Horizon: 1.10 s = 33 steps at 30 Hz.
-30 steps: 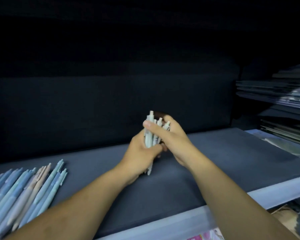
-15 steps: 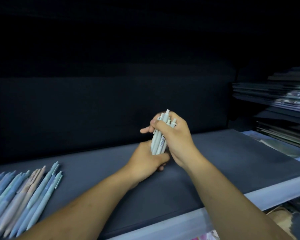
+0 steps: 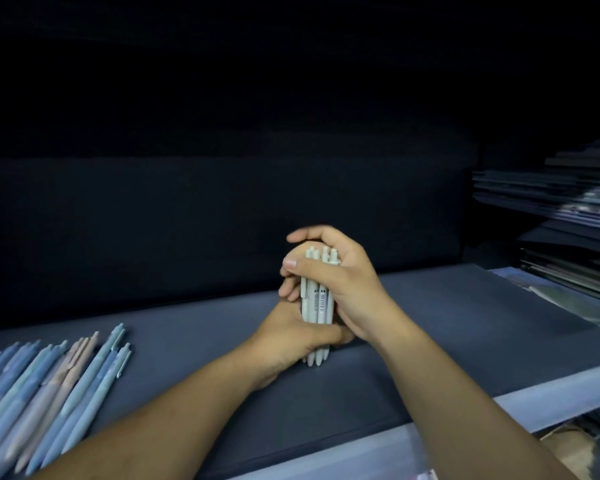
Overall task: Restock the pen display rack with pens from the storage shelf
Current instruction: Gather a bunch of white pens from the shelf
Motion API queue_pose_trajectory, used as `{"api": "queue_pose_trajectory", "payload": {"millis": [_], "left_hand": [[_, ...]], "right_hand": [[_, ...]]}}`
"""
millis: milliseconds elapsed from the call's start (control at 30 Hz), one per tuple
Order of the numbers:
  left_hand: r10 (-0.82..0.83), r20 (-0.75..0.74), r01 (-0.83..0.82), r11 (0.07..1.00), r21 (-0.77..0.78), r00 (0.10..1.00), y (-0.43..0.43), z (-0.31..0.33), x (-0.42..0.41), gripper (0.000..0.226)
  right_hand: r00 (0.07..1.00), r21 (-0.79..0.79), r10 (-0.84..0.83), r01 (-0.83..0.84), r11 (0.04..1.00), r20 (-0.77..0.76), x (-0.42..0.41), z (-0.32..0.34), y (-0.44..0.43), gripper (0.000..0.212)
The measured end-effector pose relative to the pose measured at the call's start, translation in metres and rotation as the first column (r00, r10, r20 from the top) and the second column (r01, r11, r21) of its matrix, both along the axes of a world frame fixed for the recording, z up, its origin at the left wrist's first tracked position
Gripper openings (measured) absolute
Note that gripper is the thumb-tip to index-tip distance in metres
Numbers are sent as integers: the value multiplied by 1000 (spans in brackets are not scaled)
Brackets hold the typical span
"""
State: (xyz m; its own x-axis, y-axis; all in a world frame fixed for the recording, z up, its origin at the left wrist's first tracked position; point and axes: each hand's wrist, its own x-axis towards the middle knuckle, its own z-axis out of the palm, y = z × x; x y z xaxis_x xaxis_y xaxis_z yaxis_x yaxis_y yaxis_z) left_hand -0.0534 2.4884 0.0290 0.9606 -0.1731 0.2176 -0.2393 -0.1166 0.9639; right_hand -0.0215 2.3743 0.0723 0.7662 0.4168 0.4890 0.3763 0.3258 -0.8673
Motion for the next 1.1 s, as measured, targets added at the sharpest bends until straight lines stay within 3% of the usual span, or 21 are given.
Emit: {"api": "queue_pose_trajectory", "payload": {"millis": [167,267,533,667,767,867,967,1100], "left_hand": [[-34,9,33,997,70,999,1,-4,-3,28],[0,12,-1,997,80,1000,1,-2,-3,15],[180,-41,-183,976,-120,983,3,2,1,23],[183,-160,-209,964,-162,970,6,14,-2,33],[141,-163,-166,975,-150,976,-4,24,-8,38],[119,-136,-133,987,-95,984,-20,35,-18,35],[45,-87,-48,998,-43,995,-42,46,-31,36],[-90,-19,89,994,-66,996,-89,53,-49,33]], "right_hand": [[1000,-38,-4,5,999,26,-3,-4,-1,25],[1000,-17,-8,9,1000,22,-1,-4,-4,24],[999,-26,51,-52,998,-13,2,0,-32,37],[976,-161,-209,216,963,60,3,-7,-72,27],[911,-319,-374,411,854,174,7,-21,-100,24],[827,-501,-418,560,660,375,3,-29,-130,26],[731,-571,-431,682,457,529,-15,-28,-159,32],[653,-639,-467,738,217,596,-55,-23,-195,44]]}}
